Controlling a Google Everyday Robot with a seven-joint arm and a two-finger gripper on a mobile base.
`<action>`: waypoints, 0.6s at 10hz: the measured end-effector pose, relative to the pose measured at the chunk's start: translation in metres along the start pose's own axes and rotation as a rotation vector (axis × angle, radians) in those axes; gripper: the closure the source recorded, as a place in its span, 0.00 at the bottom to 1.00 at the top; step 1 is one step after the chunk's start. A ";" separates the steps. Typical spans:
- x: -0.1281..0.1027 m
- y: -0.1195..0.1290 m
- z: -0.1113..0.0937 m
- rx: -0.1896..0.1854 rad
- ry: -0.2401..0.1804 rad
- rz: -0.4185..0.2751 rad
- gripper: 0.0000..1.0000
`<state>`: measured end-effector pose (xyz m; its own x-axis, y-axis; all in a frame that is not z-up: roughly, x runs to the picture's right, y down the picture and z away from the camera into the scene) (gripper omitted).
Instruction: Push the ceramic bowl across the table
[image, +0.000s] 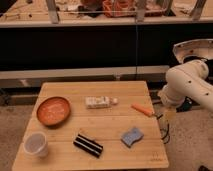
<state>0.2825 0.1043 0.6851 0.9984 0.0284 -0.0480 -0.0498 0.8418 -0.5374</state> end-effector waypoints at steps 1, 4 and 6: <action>0.000 0.000 0.000 0.000 0.000 0.000 0.20; -0.014 -0.005 -0.002 0.015 0.005 -0.027 0.20; -0.047 -0.012 -0.006 0.033 0.006 -0.066 0.20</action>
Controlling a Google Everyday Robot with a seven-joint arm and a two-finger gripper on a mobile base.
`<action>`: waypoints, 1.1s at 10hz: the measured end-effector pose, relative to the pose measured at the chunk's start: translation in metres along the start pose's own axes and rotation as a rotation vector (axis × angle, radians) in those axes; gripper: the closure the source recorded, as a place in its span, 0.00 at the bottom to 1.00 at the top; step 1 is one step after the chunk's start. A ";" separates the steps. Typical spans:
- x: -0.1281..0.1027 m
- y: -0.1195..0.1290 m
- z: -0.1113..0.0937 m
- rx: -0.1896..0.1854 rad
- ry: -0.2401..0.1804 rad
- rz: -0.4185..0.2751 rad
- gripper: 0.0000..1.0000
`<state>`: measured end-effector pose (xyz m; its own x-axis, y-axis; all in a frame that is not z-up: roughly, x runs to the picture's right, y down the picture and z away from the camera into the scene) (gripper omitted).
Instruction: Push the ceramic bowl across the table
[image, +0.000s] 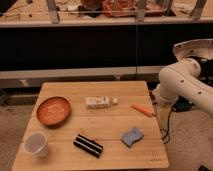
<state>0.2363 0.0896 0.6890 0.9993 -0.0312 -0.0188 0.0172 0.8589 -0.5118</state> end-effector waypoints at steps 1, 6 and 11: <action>-0.021 -0.006 -0.002 0.011 0.002 -0.026 0.20; -0.082 -0.026 -0.009 0.046 0.020 -0.125 0.20; -0.147 -0.040 -0.007 0.070 0.037 -0.234 0.20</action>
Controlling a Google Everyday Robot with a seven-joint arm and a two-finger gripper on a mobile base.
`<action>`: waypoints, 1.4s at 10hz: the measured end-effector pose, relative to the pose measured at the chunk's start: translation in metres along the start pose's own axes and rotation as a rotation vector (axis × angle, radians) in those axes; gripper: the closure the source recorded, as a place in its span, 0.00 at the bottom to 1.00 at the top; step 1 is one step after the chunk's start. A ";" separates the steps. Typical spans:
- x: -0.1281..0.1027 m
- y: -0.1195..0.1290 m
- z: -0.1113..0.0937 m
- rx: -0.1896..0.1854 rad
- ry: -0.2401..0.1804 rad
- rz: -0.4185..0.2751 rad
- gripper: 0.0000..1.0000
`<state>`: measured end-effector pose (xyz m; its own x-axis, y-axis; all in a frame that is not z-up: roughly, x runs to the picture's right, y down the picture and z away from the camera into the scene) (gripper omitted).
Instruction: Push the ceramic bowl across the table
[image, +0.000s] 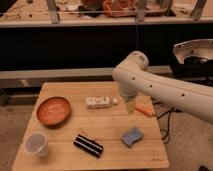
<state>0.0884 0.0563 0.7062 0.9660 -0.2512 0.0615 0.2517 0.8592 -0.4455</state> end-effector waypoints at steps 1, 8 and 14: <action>-0.016 -0.007 0.000 0.007 0.001 -0.022 0.20; -0.094 -0.043 0.004 0.052 -0.012 -0.164 0.20; -0.142 -0.065 0.010 0.068 -0.039 -0.239 0.20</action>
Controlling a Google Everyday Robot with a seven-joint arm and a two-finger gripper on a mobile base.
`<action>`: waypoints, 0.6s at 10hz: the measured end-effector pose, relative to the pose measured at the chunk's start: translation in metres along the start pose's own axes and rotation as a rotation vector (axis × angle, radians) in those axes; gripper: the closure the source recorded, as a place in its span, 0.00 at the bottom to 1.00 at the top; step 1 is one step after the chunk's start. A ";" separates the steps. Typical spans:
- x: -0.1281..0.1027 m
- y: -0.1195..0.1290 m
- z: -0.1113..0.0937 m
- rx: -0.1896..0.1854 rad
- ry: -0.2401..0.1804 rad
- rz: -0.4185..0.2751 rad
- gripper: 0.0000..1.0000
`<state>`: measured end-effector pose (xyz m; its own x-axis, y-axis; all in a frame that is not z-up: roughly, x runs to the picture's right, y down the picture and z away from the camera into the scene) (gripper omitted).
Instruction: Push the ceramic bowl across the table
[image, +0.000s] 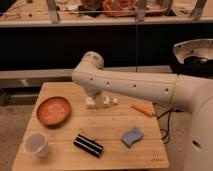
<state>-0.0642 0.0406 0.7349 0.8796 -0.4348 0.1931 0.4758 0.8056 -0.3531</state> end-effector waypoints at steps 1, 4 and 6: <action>-0.007 -0.004 0.001 0.000 -0.007 -0.012 0.20; -0.012 -0.010 0.005 -0.005 -0.016 -0.037 0.20; -0.032 -0.023 0.008 -0.001 -0.034 -0.062 0.20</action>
<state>-0.1036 0.0393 0.7437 0.8480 -0.4696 0.2455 0.5290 0.7773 -0.3404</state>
